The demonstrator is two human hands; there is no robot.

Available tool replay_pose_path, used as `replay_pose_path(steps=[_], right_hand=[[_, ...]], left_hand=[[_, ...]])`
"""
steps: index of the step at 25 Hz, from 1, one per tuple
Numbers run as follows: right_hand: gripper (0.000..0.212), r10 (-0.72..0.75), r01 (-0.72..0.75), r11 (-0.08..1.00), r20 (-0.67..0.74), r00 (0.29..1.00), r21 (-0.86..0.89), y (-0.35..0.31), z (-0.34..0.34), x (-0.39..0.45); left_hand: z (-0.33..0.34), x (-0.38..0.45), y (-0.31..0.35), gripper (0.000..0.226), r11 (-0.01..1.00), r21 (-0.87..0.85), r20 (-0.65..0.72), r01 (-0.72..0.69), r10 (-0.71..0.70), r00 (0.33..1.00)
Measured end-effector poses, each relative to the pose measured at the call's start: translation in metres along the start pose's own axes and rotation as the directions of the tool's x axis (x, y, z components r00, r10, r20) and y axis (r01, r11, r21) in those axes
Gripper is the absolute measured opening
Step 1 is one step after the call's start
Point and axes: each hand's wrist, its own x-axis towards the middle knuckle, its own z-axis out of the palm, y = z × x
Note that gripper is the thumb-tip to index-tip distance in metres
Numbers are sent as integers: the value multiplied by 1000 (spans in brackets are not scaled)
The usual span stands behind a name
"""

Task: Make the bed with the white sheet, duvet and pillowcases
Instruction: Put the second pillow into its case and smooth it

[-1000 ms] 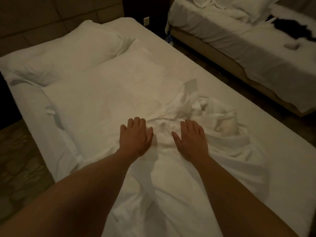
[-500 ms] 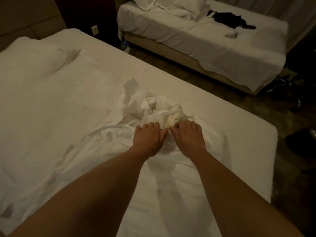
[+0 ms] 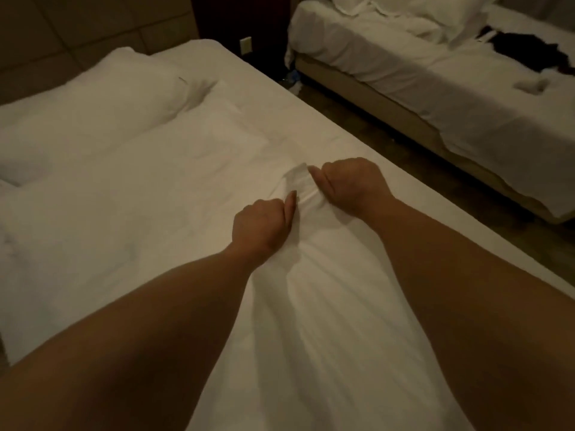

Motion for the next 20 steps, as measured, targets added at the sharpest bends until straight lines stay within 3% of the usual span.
replay_pose_path(steps=[2, 5, 7, 10, 13, 17, 18, 20], right_hand=[[51, -72, 75, 997, -99, 992, 27, -19, 41, 22], [30, -108, 119, 989, -121, 987, 89, -46, 104, 30], [19, -90, 96, 991, -64, 994, 91, -57, 133, 24], [46, 27, -30, 997, 39, 999, 69, -66, 160, 8], [45, 159, -152, 980, -50, 986, 125, -62, 152, -1], [36, 468, -407, 868, -192, 863, 285, -44, 111, -37], [40, 532, -467, 831, -184, 827, 303, -45, 106, -60], [56, 602, -580, 781, -31, 798, 234, -51, 101, -119]], left_hand=[[14, 8, -33, 66, 997, 14, 32, 70, -70, 997], [43, 12, -67, 67, 989, 34, 100, 147, -149, 984], [61, 12, -77, 69, 984, 49, 114, 172, -177, 978], [77, 17, -78, 72, 978, 89, 126, 187, -197, 972], [79, 21, -69, 72, 976, 95, 154, 198, -211, 965], [77, 14, -60, 70, 967, 92, 154, 236, -248, 956], [76, 10, -59, 68, 964, 94, 154, 248, -260, 953], [72, 1, -54, 65, 964, 89, 142, 252, -262, 954]])
